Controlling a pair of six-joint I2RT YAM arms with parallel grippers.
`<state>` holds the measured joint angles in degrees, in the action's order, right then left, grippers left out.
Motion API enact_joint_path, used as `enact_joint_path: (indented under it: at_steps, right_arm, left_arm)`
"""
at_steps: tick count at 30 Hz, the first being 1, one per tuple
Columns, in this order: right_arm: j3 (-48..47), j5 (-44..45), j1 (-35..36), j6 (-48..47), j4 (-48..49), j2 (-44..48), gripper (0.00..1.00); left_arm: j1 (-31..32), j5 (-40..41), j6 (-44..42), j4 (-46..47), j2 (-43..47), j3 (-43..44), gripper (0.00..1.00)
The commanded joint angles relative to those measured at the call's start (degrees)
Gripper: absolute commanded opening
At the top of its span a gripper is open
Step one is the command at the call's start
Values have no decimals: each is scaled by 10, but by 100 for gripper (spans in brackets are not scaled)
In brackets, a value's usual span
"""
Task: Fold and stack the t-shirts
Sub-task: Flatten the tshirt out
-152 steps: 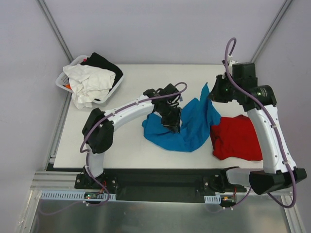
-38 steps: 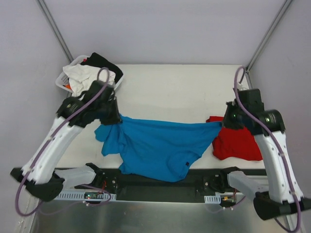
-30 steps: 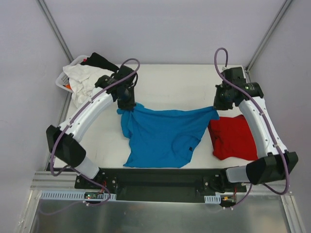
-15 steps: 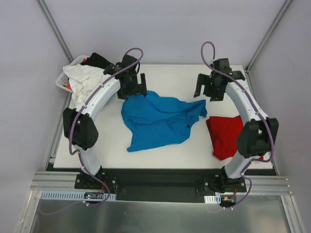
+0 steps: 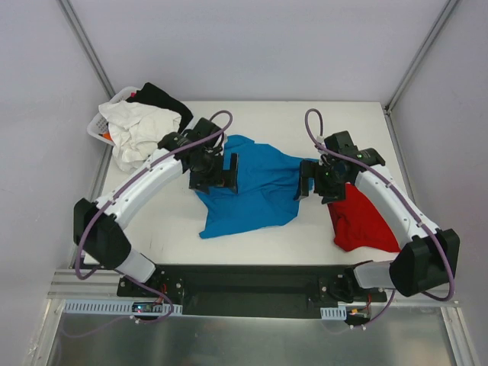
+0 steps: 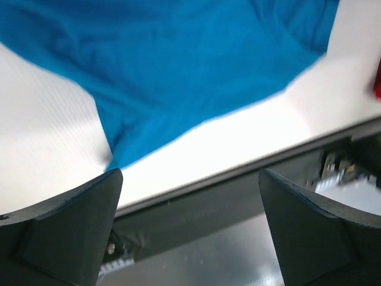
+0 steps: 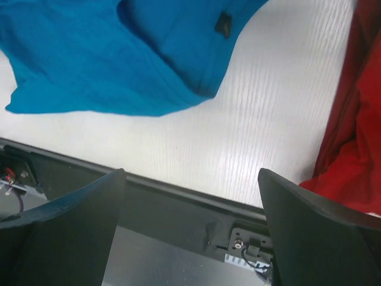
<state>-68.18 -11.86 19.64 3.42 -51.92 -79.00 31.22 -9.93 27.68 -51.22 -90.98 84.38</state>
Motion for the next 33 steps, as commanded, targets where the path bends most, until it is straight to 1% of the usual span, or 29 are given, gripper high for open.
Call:
enact_joint_path:
  at_steps: [1,3,4,6,9,10,11,12,13,14,15,16,18,19,21,26,30,33]
  right_arm:
    - [20,-26,5,9,-50,25,96]
    - [33,-22,14,-2,-59,25,96]
    - [40,-22,15,-5,-57,23,96]
    - [57,-26,15,-10,-54,17,96]
    - [77,-46,15,-8,-25,6,96]
    - [96,-54,15,1,6,7,96]
    - [110,-75,15,8,27,8,96]
    - [123,-85,15,16,75,11,96]
    - [149,-92,15,36,101,15,96]
    - [160,-94,15,47,123,19,96]
    - [168,-94,15,55,168,19,96]
    - [184,-96,15,73,191,17,96]
    - [189,-92,14,90,239,2,96]
    - [191,-91,13,98,255,-6,96]
    - [197,-89,9,129,298,-25,96]
    - [201,-98,8,142,353,-74,96]
    - [213,-103,8,149,386,-94,96]
    - [224,-97,8,153,393,-85,96]
  left_arm:
    - [12,-18,-13,-28,83,-64,99]
    - [13,-5,-23,-49,90,-79,99]
    - [12,-6,-20,-49,93,-106,99]
    - [12,-19,-9,-54,92,-133,99]
    - [13,4,7,-35,97,-190,99]
    - [12,12,10,-25,103,-204,99]
    - [12,18,14,-10,109,-220,99]
    - [9,22,25,28,120,-253,99]
    - [8,21,33,47,125,-270,99]
    - [7,17,44,73,132,-286,99]
    - [6,17,67,95,147,-321,99]
    - [6,18,77,137,155,-337,99]
    - [2,23,106,168,174,-372,99]
    - [0,25,116,199,179,-381,99]
    - [0,25,142,228,181,-402,99]
    - [-1,-2,177,335,144,-431,99]
    - [0,-16,182,372,107,-452,99]
    - [0,-19,178,387,107,-471,99]
